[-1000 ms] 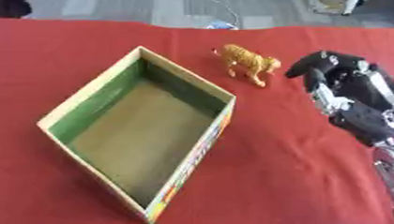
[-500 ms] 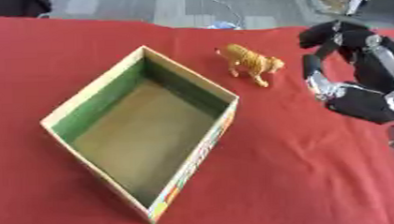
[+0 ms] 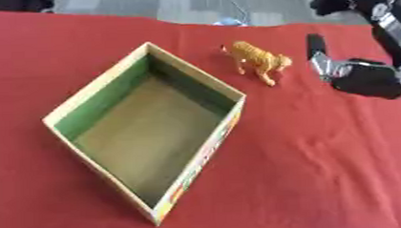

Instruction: Pick up objects on the table and place them in the box.

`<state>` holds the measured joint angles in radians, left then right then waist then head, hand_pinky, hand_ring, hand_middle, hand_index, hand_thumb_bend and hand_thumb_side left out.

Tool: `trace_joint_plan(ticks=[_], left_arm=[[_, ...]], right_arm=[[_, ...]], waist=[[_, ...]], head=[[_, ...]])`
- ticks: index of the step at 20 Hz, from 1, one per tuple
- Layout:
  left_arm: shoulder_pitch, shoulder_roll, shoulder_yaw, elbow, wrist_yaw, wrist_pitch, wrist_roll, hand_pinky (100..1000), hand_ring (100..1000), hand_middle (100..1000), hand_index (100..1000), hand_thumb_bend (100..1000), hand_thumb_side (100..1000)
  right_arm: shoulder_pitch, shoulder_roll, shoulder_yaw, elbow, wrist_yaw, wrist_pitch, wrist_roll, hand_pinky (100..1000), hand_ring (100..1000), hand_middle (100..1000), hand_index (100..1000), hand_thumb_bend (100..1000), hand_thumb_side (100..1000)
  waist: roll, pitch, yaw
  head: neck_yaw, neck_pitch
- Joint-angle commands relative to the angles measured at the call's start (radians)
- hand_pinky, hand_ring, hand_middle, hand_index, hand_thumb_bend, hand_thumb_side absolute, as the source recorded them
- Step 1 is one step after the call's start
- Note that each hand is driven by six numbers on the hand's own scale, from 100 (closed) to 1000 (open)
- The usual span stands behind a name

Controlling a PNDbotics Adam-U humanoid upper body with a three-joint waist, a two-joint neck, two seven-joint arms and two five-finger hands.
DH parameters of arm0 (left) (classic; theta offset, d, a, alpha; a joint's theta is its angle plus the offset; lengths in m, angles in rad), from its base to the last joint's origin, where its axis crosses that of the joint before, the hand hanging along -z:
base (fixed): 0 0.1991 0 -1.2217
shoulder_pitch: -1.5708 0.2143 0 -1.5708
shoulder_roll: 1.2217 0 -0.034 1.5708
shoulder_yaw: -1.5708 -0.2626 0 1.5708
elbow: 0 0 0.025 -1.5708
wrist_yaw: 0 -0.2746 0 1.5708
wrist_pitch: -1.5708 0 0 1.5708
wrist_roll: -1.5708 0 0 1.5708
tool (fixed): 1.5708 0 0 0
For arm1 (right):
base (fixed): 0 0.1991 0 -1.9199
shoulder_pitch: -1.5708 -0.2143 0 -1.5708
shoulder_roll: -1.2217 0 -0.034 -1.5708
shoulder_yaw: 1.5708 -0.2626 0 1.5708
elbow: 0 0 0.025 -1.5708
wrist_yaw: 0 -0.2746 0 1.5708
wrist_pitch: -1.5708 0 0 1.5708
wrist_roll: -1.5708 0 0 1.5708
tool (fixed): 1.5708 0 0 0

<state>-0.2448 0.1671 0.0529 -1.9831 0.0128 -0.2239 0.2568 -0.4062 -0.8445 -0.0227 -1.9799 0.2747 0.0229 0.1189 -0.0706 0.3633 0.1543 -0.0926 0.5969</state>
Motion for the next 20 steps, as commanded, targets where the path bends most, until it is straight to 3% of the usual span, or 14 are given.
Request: trace_joint_plan(ticks=[1,10,15,20], left_arm=[[-0.002,0.019,-0.004,-0.017,-0.002,0.000,-0.005,506,498,548,683,100,771],[0.000,0.025,-0.011,-0.017,0.005,0.002,-0.012,507,499,549,683,100,769],[0.003,0.027,-0.014,-0.017,0.012,0.006,-0.017,506,500,550,683,100,767],[0.005,0.027,-0.017,-0.017,0.017,0.010,-0.022,506,500,550,683,100,764]], right_arm=[[-0.027,-0.083,0.015,-0.020,0.035,0.030,0.029,943,832,805,937,100,394],[-0.144,-0.197,0.119,0.018,0.080,0.166,0.209,956,879,860,984,100,644],[-0.258,-0.177,0.175,0.126,0.084,0.203,0.326,968,894,887,1000,100,678],[-0.375,-0.118,0.230,0.263,0.124,0.191,0.423,985,920,916,1000,134,703]], waist=[[0.001,-0.016,-0.001],[0.001,-0.030,-0.005],[0.001,-0.040,-0.012],[0.012,-0.049,-0.015]], head=[[-0.005,0.004],[-0.031,0.027],[-0.077,0.050],[-0.091,0.079]])
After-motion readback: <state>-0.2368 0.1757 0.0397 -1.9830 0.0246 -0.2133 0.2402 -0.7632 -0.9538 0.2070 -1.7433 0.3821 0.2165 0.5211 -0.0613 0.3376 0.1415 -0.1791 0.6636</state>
